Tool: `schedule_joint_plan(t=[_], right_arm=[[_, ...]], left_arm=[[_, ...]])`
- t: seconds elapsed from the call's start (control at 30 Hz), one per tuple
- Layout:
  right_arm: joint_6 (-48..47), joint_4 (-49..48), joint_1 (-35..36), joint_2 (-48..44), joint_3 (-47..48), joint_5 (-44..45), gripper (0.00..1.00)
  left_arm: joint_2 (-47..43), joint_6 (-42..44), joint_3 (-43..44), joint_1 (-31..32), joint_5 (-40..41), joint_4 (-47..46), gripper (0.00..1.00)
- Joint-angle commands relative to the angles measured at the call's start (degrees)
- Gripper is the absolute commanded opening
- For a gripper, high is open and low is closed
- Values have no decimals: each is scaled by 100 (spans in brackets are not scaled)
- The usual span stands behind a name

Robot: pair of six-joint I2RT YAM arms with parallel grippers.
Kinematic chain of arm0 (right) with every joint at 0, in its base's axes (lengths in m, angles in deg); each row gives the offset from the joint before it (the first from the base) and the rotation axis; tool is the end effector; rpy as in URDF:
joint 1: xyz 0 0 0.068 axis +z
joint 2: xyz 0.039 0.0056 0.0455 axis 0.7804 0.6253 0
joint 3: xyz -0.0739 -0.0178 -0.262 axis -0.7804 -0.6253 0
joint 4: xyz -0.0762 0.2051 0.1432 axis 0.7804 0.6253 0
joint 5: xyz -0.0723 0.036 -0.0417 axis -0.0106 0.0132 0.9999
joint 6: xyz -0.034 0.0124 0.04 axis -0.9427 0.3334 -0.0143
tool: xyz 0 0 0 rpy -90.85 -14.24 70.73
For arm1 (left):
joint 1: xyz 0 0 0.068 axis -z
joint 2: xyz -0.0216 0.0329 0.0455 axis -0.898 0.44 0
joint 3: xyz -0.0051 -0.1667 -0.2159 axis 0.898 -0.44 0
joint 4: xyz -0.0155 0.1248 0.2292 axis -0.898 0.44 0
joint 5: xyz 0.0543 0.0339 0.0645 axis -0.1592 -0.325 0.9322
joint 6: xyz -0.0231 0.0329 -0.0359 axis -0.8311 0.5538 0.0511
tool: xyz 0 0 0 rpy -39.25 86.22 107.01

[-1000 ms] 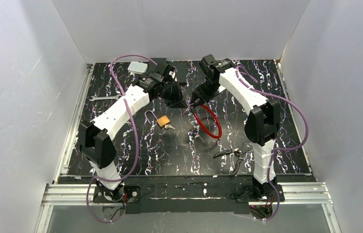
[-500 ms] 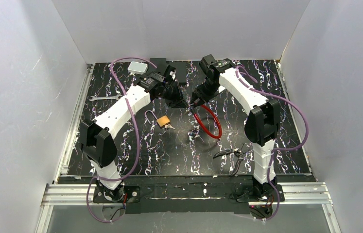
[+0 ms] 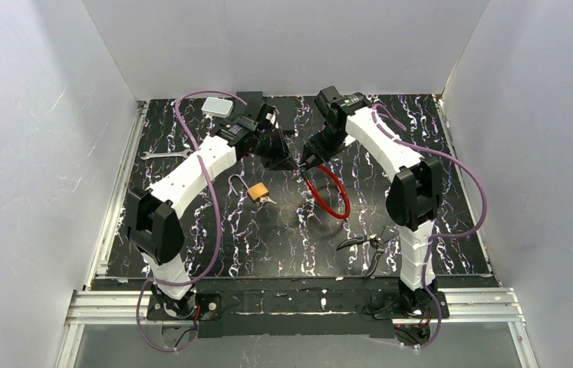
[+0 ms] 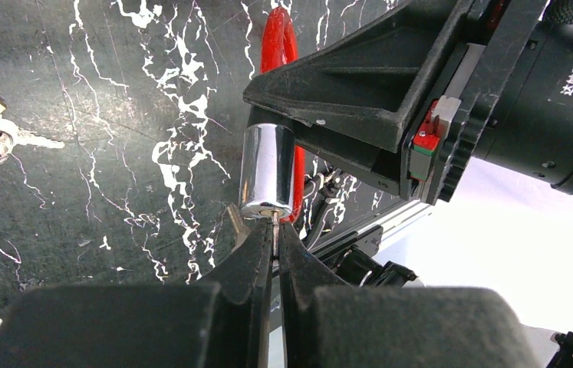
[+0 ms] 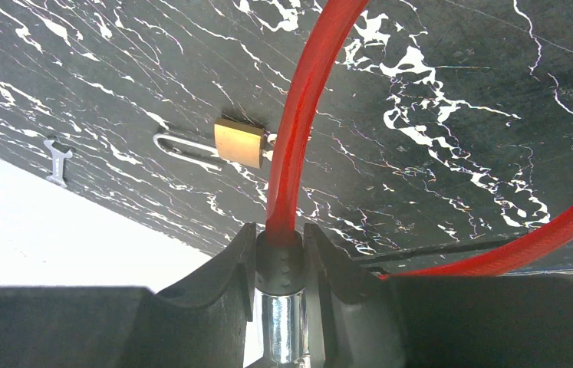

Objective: Unlock with the key

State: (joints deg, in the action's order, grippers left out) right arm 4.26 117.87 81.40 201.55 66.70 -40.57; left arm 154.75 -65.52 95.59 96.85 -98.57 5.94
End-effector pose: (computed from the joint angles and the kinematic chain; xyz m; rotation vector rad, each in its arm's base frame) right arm 0.3679 0.2196 0.2879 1.2348 2.7737 0.5324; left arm 0.3251 -0.2229 0.3258 -0.1500 2.5297 -0.9754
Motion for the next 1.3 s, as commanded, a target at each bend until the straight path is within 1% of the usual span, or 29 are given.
schedule_joint_plan(t=[0.0,0.1,0.17,0.23,0.33,0.4,0.63,0.73,0.87,1.07,1.27], right_arm=[[39,63,35,-169,70,-190,1],[39,73,38,-162,62,-194,1],[39,70,38,-169,62,-186,1],[39,71,37,-165,62,-188,1],[41,56,35,-173,38,-204,1],[47,34,38,-186,12,-238,1],[39,20,38,-218,-25,-284,1],[30,18,39,-244,-39,-272,1],[7,-20,33,-281,-83,-330,1],[-32,-371,30,-400,-338,-535,1],[-90,-363,23,-477,-482,-487,1]], left_arm=[[-110,375,120,-43,79,-47,0],[-70,517,246,-43,154,82,0],[-38,432,296,-43,189,149,0],[-30,80,252,-66,110,163,0],[-56,-620,-26,-87,-192,-170,0],[-67,-814,-132,-81,-298,-344,0],[-38,-657,-112,-96,-95,-124,0],[33,-155,33,-96,-215,-119,0],[104,274,145,-122,-268,57,0],[71,260,-35,-122,-406,-92,0],[27,390,-120,-122,-424,-180,0]])
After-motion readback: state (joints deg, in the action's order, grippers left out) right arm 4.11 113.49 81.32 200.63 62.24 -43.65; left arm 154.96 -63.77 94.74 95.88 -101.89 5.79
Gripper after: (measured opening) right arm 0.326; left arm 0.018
